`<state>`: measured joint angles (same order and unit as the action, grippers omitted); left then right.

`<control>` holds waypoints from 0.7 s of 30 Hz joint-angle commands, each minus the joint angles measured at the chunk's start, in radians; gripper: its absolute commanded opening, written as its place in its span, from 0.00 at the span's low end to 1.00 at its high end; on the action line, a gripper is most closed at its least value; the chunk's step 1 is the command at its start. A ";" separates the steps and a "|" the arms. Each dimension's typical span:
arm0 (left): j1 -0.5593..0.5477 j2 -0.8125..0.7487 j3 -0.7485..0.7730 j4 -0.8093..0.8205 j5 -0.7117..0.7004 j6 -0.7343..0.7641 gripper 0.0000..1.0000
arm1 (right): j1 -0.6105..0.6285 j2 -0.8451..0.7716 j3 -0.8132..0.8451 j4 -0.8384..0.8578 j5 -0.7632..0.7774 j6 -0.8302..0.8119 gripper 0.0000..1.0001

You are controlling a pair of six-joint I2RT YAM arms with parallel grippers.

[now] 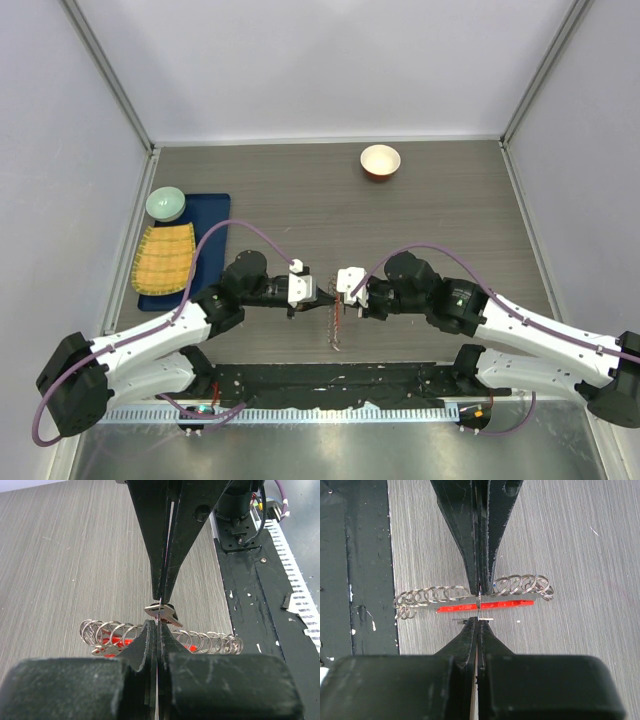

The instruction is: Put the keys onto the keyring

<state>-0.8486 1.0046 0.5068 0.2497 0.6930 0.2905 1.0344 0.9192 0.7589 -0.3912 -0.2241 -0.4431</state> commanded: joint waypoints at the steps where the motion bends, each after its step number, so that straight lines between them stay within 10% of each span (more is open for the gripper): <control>1: -0.001 0.002 0.053 0.065 0.046 -0.014 0.00 | 0.012 0.003 0.013 0.031 0.009 -0.013 0.01; 21: 0.000 0.026 0.064 0.095 0.108 -0.063 0.00 | 0.058 -0.017 0.002 0.052 0.048 -0.055 0.01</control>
<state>-0.8471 1.0298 0.5087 0.2512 0.7467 0.2546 1.0782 0.9188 0.7567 -0.4149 -0.1860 -0.4793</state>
